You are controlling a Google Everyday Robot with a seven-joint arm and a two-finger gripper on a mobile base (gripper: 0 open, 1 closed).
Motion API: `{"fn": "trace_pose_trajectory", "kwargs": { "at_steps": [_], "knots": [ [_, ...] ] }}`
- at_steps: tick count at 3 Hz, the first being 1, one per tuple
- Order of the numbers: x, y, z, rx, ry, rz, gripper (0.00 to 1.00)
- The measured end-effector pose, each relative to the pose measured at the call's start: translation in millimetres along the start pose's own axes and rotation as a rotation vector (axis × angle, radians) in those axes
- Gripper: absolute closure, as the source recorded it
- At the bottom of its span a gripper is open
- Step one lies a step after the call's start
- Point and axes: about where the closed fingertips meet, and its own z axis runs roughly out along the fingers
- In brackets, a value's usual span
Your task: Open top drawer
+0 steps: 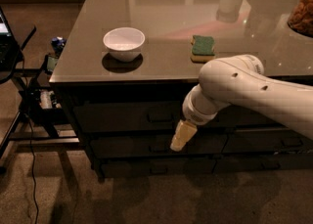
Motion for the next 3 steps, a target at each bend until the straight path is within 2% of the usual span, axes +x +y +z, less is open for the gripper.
{"fn": "trace_pose_trajectory", "kwargs": {
  "at_steps": [3],
  "knots": [
    [-3.9, -32.3, 53.0, 0.013, 0.011, -0.001, 0.00]
  ]
}}
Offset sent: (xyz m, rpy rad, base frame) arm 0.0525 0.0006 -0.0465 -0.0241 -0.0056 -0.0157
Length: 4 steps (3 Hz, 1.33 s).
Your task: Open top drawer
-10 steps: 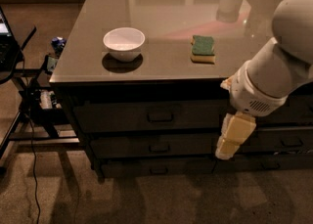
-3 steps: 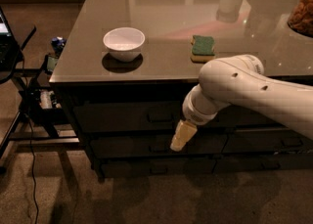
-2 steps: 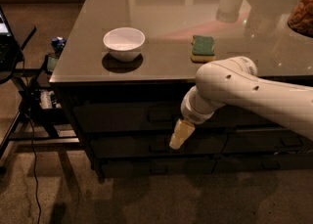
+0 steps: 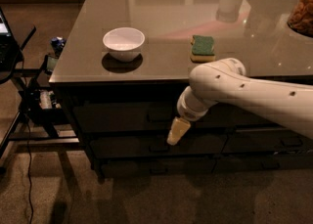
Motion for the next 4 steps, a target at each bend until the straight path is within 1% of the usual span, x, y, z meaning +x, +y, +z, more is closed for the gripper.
{"fn": "trace_pose_trajectory", "kwargs": {
  "at_steps": [1, 2, 3, 4],
  "knots": [
    [-6.8, -7.3, 15.5, -0.002, -0.014, -0.021, 0.00],
    [-14.3, -9.1, 30.8, -0.014, -0.023, -0.045, 0.00],
    [-11.5, 5.6, 20.4, -0.072, -0.057, -0.050, 0.00],
    [-10.9, 23.6, -16.0, -0.120, -0.089, -0.037, 0.00]
  ]
}}
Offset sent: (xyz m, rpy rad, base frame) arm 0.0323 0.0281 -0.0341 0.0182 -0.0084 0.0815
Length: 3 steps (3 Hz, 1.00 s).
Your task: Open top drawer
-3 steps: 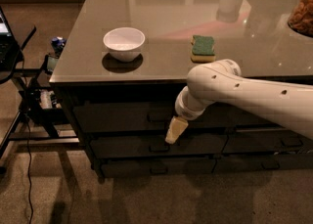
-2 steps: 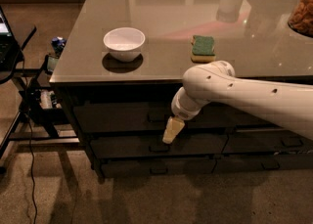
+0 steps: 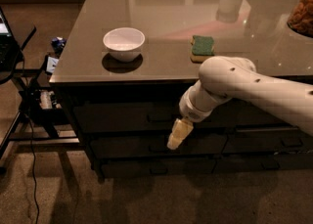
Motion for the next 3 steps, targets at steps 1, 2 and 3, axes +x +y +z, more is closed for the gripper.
{"fn": "trace_pose_trajectory", "kwargs": {
  "at_steps": [1, 2, 3],
  "knots": [
    [8.6, 29.3, -39.3, -0.039, -0.007, 0.015, 0.00],
    [10.0, 31.4, -42.4, -0.043, -0.007, 0.020, 0.00],
    [10.3, 23.7, -25.9, -0.027, 0.014, 0.016, 0.00]
  ]
}}
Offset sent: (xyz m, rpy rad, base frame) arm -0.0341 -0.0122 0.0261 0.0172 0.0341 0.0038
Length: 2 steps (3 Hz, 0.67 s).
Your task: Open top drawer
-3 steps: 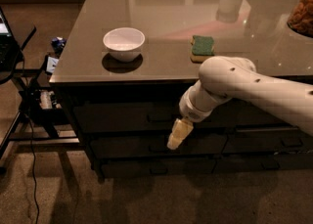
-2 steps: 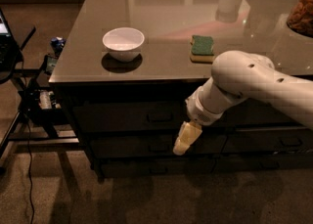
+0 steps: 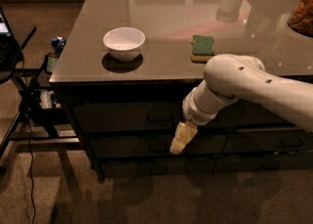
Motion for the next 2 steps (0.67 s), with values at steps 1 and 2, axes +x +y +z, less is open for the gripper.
{"fn": "trace_pose_trajectory", "kwargs": {
  "at_steps": [1, 2],
  "knots": [
    [-1.3, -17.1, 25.6, 0.012, 0.023, -0.009, 0.00],
    [-5.0, -34.5, 42.9, 0.024, 0.035, -0.026, 0.00]
  ]
}}
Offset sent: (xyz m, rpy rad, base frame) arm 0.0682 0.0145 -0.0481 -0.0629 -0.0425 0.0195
